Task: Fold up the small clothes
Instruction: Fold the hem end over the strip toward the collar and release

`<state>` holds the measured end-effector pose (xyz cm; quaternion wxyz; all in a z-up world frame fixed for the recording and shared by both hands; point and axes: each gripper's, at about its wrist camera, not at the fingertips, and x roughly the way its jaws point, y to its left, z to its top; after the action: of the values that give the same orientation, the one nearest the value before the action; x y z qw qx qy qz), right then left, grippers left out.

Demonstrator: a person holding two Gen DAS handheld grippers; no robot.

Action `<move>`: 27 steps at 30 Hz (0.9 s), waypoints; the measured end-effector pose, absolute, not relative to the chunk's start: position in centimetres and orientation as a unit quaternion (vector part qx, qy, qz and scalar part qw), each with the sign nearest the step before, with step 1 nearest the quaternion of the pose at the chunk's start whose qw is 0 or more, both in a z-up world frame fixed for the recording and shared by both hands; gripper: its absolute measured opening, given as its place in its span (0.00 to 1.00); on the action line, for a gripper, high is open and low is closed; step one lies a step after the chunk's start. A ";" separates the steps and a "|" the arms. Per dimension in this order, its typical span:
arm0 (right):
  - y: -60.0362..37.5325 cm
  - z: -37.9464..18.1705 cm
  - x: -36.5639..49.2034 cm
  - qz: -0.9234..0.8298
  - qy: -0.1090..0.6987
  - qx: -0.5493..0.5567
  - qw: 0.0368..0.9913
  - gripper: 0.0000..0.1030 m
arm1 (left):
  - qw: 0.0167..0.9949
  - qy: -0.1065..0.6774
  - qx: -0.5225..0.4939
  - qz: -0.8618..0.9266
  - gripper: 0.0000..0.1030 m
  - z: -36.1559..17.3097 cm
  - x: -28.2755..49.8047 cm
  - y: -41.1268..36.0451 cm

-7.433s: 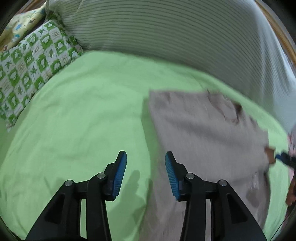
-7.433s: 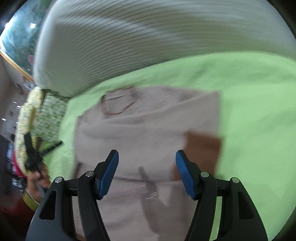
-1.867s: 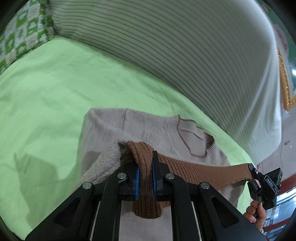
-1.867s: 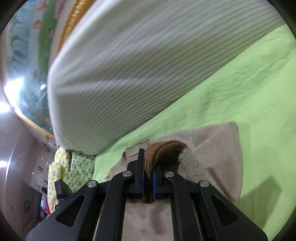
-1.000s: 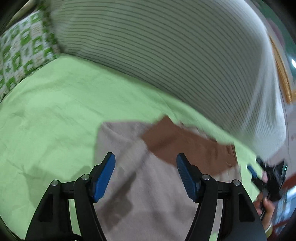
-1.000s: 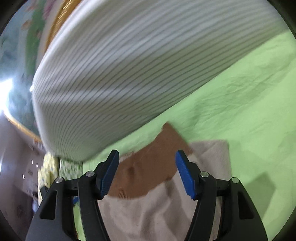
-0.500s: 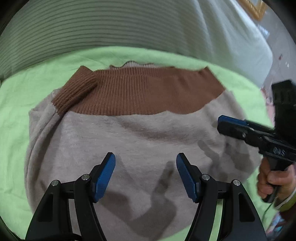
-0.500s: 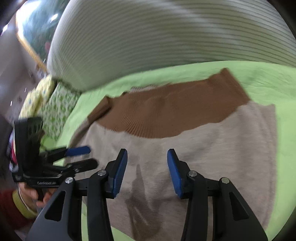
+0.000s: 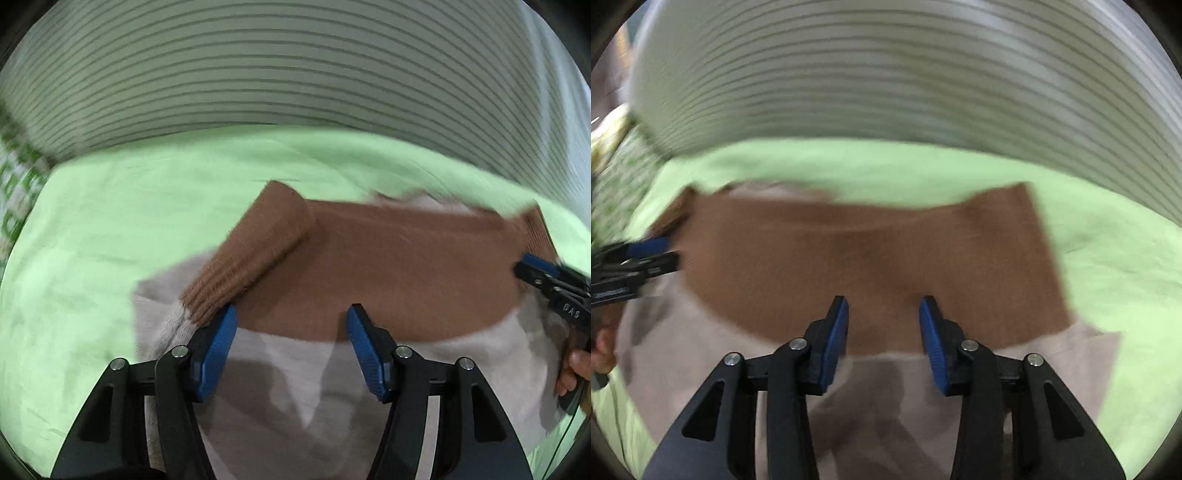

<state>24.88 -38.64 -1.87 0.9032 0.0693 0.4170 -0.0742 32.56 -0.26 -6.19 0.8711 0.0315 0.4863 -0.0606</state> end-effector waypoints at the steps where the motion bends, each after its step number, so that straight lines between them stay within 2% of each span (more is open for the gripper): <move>1: -39.8 -1.8 24.8 -0.084 0.412 0.089 0.903 0.32 | 0.872 0.486 0.024 -0.045 0.58 -6.3 32.9 0.6; 3: -41.3 -1.7 24.5 -0.101 0.406 0.117 0.901 0.23 | 0.871 0.489 -0.003 -0.043 0.53 -6.5 33.1 2.4; 4: -42.0 -1.6 24.2 -0.111 0.401 0.131 0.900 0.22 | 0.871 0.489 -0.017 -0.047 0.48 -6.5 33.0 3.0; 9: -43.1 -0.5 21.9 -0.131 0.368 0.184 0.902 0.25 | 0.872 0.487 -0.029 -0.047 0.47 -5.4 31.3 3.7; 12: -43.3 0.0 20.0 -0.120 0.359 0.226 0.898 0.25 | 0.874 0.483 -0.043 -0.043 0.54 -4.4 29.0 3.8; 17: -39.9 0.5 16.7 -0.057 0.359 0.229 0.903 0.26 | 0.878 0.469 -0.084 -0.047 0.64 -2.9 23.1 5.9; 23: -36.4 -2.0 14.4 -0.029 0.409 0.197 0.891 0.30 | 0.858 0.509 -0.066 -0.002 0.65 -6.3 19.6 6.6; 27: -38.6 -2.7 12.1 -0.082 0.405 0.208 0.886 0.27 | 0.842 0.525 -0.122 0.019 0.67 -7.5 18.8 10.4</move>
<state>12.10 -38.64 -2.66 0.8864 0.2082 0.4053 -0.0816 18.82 10.41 -7.50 0.8423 -0.1222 0.5246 0.0192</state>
